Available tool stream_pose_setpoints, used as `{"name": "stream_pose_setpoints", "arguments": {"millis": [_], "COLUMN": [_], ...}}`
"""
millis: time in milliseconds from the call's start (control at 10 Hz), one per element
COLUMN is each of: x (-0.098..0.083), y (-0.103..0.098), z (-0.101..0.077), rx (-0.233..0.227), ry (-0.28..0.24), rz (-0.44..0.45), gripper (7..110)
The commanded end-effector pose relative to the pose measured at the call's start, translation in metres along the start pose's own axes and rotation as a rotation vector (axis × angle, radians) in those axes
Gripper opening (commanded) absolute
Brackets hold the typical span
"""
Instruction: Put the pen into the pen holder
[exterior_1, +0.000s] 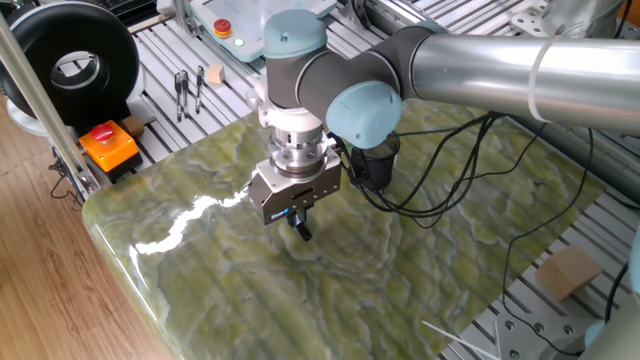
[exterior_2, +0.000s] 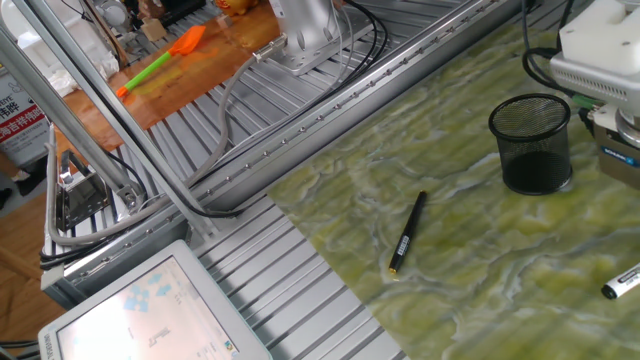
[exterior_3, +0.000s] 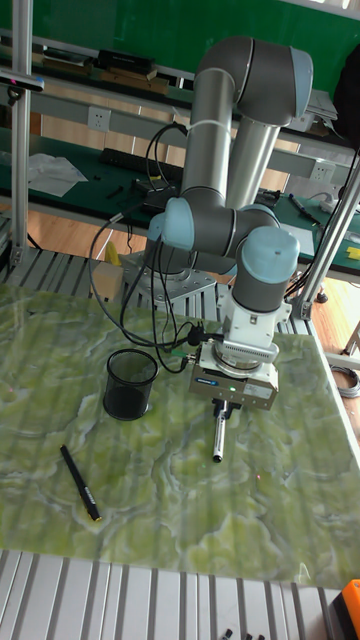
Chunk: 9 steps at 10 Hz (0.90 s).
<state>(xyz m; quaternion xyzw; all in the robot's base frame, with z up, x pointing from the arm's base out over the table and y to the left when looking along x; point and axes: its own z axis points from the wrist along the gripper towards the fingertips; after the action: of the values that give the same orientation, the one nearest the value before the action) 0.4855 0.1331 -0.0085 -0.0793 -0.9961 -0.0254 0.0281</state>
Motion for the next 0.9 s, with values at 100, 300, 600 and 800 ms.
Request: {"name": "stream_pose_setpoints", "arguments": {"millis": [100,300,600,800], "x": [-0.007,-0.010,-0.013,-0.016], "y": [-0.002,-0.002,-0.014,-0.028], "z": [-0.012,-0.030,-0.053,-0.070], "rx": [-0.006,-0.021,-0.039,-0.055], "ry": [-0.011,-0.008,0.004,0.011], "rz": [0.008,0.004,-0.014,-0.036], "gripper": [7,7,7,7]}}
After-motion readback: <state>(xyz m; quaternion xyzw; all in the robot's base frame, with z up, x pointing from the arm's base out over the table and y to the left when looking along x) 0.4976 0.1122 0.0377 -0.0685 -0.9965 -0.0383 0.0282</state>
